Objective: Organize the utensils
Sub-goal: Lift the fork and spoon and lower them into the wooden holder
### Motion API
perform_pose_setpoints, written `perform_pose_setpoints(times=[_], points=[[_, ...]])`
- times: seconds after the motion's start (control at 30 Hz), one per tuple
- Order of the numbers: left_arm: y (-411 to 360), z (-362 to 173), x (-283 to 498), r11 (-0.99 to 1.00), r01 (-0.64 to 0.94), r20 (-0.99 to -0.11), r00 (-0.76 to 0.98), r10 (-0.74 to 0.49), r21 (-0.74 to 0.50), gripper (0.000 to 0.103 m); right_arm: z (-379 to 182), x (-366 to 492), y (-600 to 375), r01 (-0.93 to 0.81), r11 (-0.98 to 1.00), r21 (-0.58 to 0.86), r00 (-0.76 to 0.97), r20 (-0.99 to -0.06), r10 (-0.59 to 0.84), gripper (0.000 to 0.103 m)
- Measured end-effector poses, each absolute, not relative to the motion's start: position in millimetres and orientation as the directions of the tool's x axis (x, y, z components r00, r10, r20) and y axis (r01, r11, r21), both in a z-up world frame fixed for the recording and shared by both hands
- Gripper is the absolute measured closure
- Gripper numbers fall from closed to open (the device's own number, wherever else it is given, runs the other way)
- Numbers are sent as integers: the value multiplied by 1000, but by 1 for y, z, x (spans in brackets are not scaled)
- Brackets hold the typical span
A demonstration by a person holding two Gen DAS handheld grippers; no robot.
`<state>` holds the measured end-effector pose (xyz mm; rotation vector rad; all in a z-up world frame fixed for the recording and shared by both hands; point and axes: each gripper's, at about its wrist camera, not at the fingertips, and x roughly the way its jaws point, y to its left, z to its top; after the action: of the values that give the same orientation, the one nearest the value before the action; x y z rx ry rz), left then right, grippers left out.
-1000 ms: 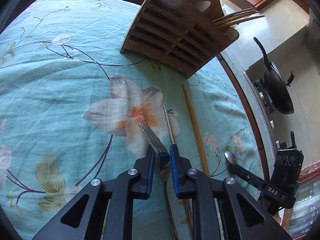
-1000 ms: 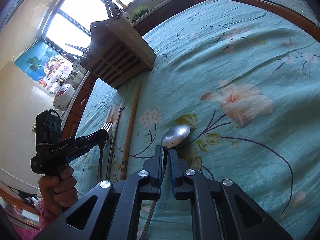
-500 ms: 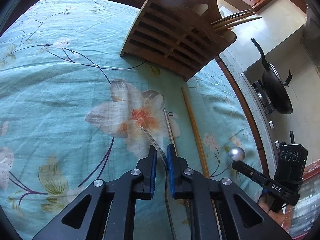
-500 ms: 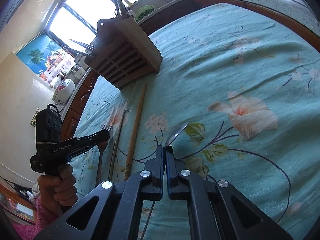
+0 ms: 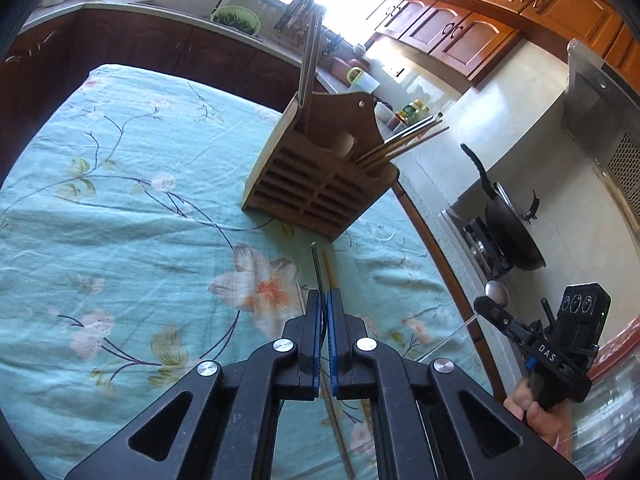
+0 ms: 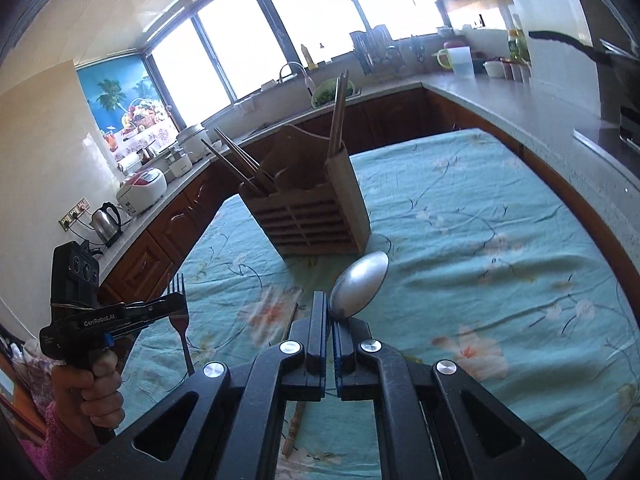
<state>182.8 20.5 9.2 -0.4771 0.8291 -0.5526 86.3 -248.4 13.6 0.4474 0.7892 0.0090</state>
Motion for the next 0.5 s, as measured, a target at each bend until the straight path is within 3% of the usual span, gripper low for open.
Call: perform_pose_setpoints(times=[0.5], points=[[52,42,169,766,258,-480,651,-588,-589,103,47,116,-240,102,945,312,775,-620,121,100]])
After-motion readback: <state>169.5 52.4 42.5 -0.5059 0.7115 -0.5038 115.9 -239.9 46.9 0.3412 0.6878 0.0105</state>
